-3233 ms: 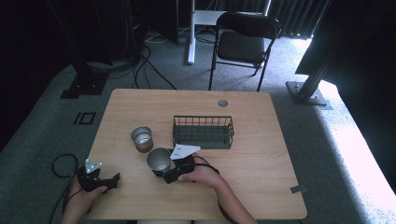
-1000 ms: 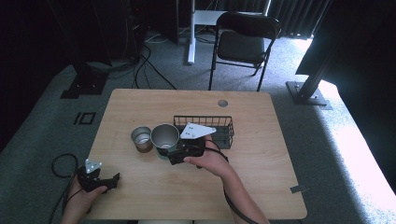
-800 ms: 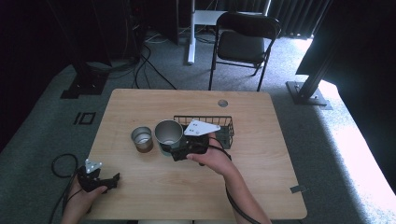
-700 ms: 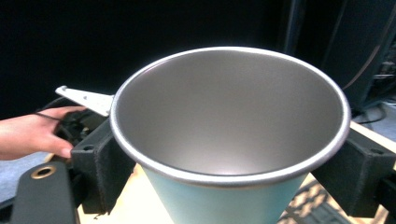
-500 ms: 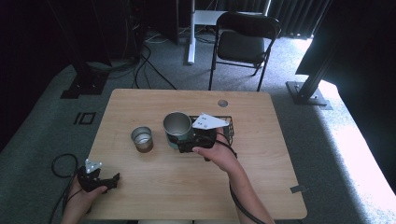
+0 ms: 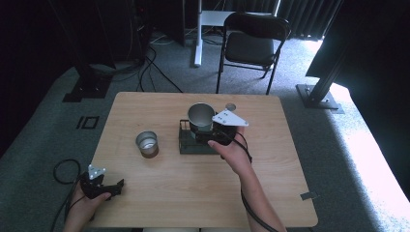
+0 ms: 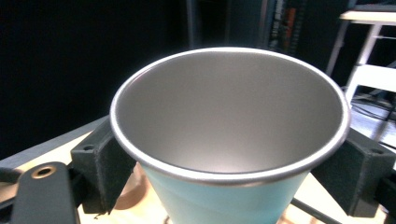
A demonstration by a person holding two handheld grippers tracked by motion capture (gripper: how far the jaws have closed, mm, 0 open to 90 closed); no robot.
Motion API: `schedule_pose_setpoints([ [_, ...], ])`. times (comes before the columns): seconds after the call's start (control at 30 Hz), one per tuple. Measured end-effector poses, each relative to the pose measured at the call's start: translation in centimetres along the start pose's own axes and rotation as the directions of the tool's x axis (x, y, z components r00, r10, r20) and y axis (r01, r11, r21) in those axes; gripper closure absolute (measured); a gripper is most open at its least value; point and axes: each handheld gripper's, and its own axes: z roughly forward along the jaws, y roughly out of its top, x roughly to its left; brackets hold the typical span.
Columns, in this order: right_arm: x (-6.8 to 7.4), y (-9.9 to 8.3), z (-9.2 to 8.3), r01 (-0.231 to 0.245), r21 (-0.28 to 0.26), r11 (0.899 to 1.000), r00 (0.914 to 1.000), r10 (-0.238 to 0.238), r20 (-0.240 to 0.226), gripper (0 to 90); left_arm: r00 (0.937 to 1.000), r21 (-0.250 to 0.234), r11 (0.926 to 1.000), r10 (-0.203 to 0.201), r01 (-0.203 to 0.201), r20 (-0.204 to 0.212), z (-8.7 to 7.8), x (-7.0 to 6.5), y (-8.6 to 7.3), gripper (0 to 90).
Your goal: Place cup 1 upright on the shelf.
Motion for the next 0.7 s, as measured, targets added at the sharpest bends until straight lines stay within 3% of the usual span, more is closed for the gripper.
schedule_pose_setpoints([
  [0.17, -1.1, -0.2, 0.0, -0.003, 0.006, 1.000, 0.9968, 0.003, 0.080, 13.7, 1.0000, 0.000, 1.0000, 0.000, 0.000, 0.000, 0.0, 0.0, 0.0, 0.4],
  [0.27, -1.9, -0.6, 0.1, -0.030, 0.010, 0.999, 0.9941, 0.029, 0.105, 13.7, 1.0000, 0.000, 1.0000, 0.000, 0.000, -0.001, 0.0, 0.0, 0.0, 0.4],
  [0.47, -2.8, -1.2, 0.3, -0.037, 0.018, 0.999, 0.9883, 0.034, 0.149, 13.7, 1.0000, 0.000, 1.0000, -0.002, 0.002, 0.001, 0.0, 0.0, 0.0, 0.4],
  [0.7, -4.4, -2.3, 0.5, -0.055, 0.037, 0.998, 0.9711, 0.045, 0.234, 13.7, 1.0000, 0.001, 1.0000, 0.000, 0.000, 0.001, 0.0, 0.0, 0.0, 0.4],
])
